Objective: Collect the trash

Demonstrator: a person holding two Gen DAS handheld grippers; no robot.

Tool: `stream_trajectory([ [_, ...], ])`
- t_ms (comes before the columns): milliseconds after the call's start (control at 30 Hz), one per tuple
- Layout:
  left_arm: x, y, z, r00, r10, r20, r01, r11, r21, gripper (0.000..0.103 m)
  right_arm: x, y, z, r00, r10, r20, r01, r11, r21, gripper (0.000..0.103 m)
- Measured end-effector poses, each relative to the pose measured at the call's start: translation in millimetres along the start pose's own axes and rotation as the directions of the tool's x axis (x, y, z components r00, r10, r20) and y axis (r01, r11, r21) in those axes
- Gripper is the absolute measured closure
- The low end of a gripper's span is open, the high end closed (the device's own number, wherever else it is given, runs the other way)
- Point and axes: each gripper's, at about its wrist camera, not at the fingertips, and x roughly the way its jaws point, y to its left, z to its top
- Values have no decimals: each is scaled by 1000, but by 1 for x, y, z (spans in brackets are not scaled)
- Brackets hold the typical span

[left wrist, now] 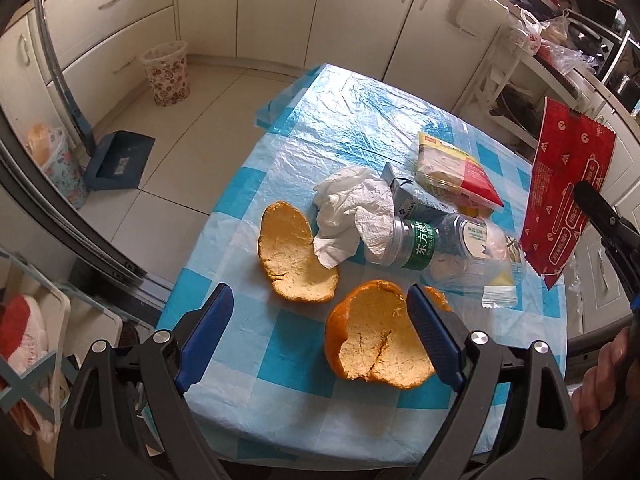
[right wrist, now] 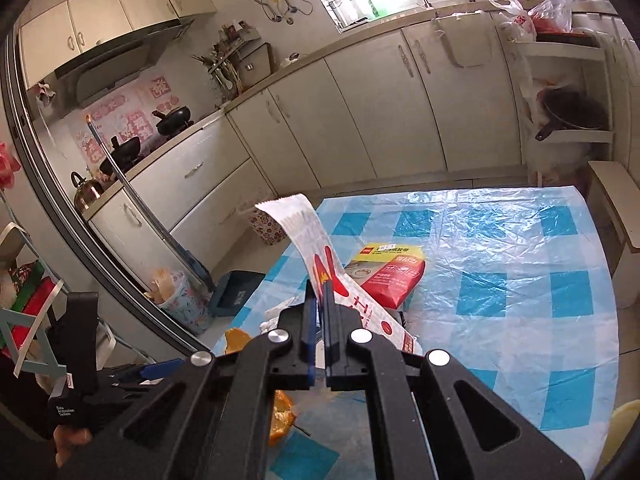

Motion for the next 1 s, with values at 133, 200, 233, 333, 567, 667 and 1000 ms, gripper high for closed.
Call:
stream_trajectory([
  [133,-2,-9,-7,998,60,22,-61,996,61,18,-7,-3,2,1000,6,12,-6,1000,2,99],
  [200,1,-19,-9,994,103,35,-106,989,106,18,-10,-6,2,1000,8,15,-8,1000,1,99],
  [233,2,-24,-10,992,122,44,-126,985,120,18,-10,-6,1,1000,9,15,-9,1000,1,99],
  [333,4,-38,-11,974,204,97,-218,960,176,35,-12,-6,0,1000,5,14,-5,1000,-6,99],
  [567,3,-44,-15,966,233,115,-254,940,226,100,-19,-13,0,1000,-2,23,2,1000,2,99],
  [667,-13,-40,-13,983,134,127,-158,966,203,101,-21,-12,0,1000,-5,27,5,1000,2,99],
  [1000,-42,-5,-6,967,-220,129,219,976,20,103,-32,-16,-1,999,-14,47,13,1000,15,99],
])
